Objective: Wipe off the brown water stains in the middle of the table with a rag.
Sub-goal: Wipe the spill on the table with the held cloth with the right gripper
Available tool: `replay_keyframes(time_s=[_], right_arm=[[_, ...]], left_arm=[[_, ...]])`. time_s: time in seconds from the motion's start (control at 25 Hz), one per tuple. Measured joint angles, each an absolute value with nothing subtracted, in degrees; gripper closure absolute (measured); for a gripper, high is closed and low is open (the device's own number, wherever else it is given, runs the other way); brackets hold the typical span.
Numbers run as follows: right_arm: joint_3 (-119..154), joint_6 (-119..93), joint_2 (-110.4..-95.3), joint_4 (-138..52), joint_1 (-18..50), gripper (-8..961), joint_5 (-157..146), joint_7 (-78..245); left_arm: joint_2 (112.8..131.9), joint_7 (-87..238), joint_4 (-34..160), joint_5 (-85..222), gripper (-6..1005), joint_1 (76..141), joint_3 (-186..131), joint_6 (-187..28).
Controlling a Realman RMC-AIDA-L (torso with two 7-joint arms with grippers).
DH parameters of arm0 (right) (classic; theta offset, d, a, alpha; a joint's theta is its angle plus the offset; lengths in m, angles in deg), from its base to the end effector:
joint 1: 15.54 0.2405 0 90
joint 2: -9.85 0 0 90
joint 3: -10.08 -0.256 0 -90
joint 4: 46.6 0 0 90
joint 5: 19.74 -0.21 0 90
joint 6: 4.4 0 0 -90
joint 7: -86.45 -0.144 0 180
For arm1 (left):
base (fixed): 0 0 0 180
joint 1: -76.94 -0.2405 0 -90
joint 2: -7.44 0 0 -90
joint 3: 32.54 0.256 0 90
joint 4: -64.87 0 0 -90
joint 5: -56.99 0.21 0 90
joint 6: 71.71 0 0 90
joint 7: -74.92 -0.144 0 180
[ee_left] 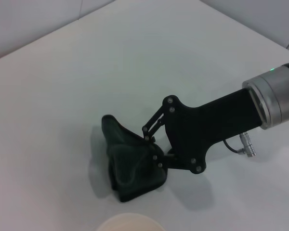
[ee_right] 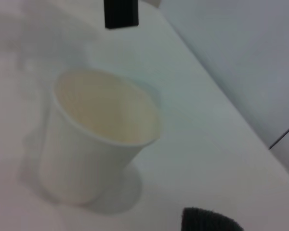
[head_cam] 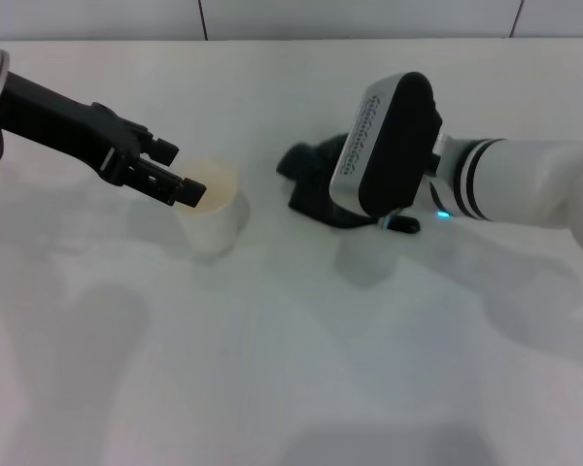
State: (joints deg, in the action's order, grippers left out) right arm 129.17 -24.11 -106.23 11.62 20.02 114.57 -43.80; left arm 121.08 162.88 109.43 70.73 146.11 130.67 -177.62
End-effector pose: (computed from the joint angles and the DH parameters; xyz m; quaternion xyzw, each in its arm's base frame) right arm 0.1519 0.3842 -0.1125 -0.9460 -0.0220 -0.0288 0.3222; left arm -0.1915 0.3954 0.0634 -0.9643 -0.2622 -0.0113 0.0341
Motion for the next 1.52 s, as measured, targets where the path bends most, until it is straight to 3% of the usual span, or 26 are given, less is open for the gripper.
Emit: replay_keyframes(time_s=[0.8,1.52], right_arm=[[120.5,-61.5,-105.80,30.1,16.0,853,114.3,-43.4],[109.4,-64.8,-105.56,29.2,15.1,852,116.2,-43.7]], left_arm=[[121.08,162.7,109.8,70.8,104,145.5,130.7,-177.6],[121.08,162.7,109.9,70.8,104,145.5,130.7,-177.4]])
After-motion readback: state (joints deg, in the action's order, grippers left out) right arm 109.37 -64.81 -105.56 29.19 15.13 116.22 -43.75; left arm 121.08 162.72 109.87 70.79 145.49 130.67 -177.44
